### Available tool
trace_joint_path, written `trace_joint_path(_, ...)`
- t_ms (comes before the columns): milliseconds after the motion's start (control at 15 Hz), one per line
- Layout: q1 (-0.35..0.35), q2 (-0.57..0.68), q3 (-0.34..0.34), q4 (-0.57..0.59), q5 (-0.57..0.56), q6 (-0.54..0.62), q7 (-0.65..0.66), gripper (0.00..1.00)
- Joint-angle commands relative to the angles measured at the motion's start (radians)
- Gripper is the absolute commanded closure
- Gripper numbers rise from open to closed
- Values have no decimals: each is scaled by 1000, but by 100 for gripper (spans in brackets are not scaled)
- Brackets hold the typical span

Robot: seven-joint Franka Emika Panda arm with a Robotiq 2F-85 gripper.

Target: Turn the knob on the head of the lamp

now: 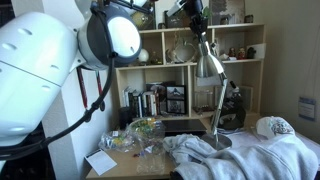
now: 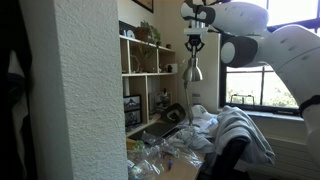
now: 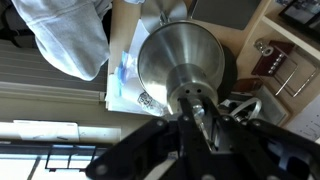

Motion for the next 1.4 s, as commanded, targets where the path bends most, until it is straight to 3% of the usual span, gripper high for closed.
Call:
trace_joint_path(0,16,-26,-25,-22,-16,-12,167,96)
trace_joint_path(600,12,-21,-30,-22,9,3,626,96)
trace_joint_path(1333,-12,-14,-16,-20,42,44,1005,96)
